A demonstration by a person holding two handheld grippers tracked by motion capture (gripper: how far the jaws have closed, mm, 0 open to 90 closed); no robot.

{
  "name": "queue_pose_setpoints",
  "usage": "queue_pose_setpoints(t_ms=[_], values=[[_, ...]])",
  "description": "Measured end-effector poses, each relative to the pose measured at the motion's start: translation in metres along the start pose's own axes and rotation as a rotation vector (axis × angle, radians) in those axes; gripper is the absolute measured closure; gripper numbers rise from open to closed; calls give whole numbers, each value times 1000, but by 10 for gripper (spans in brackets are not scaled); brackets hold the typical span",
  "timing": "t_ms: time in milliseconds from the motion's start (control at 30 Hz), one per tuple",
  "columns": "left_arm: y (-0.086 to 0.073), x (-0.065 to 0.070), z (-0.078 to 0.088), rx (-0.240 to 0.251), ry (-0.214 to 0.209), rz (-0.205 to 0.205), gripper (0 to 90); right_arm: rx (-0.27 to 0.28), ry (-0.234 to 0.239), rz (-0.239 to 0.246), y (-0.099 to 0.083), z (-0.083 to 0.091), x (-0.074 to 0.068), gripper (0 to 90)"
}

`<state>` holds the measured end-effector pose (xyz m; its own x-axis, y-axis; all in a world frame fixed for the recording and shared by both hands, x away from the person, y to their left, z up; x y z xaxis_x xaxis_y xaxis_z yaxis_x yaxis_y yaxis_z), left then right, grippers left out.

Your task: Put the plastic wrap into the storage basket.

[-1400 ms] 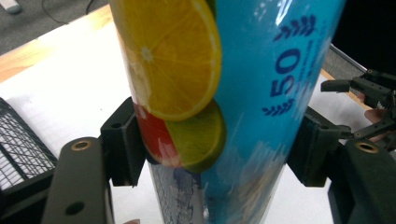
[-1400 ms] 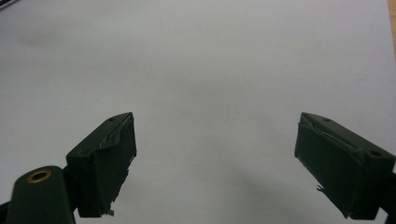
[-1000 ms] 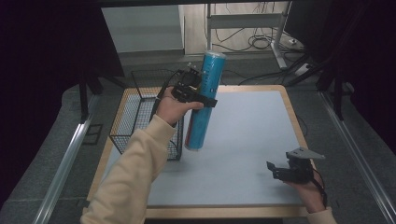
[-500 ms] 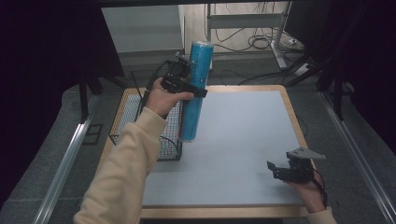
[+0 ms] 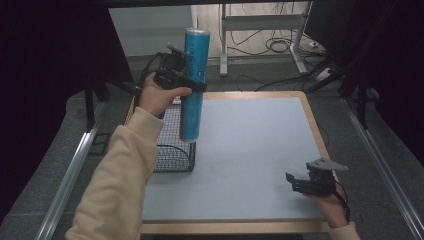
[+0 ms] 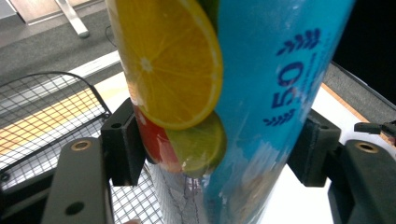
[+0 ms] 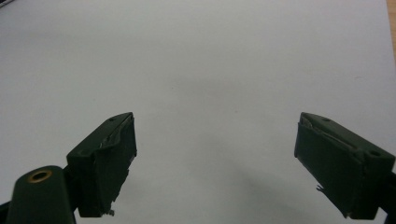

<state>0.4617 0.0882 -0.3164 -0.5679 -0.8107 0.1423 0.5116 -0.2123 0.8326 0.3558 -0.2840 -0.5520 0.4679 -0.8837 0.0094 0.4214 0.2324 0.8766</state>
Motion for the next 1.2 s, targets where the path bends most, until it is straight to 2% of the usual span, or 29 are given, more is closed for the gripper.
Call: queue_pose_setpoints(t_ms=[233, 467, 567, 667, 900, 1033, 1200], values=[[-1, -15, 12, 15, 33, 13, 321, -2, -1, -2, 0, 0, 0, 129], [-16, -35, 12, -16, 70, 11, 321, -4, -2, -1, 0, 0, 0, 129], [-25, -44, 8, -35, 86, 10, 321, -6, -1, 2, -1, 0, -1, 129], [-36, -56, 2, -45, 93, 38, 321, -8, -1, -3, -1, -1, -1, 129], [-52, -71, -11, -88, 129, 36, 321, -10, -1, 0, -2, -1, 0, 129], [-62, -78, -20, -111, 136, 43, 321, -10, -2, 1, -2, -1, 0, 129], [-74, -85, -35, -157, 164, 32, 321, -13, -2, 3, -2, -1, 0, 129]])
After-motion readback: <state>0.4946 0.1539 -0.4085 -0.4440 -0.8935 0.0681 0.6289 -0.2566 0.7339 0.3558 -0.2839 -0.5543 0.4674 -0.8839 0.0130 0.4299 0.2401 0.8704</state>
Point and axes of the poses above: each handheld gripper's, and its own axes: z roughly backward along the jaws, y roughly out of its top, x roughly to its right, the point moved 8 cm from there along -z, roughly forward along the jaws, and after that the axes turned 9 degrees about x, right-handed, at the moved point
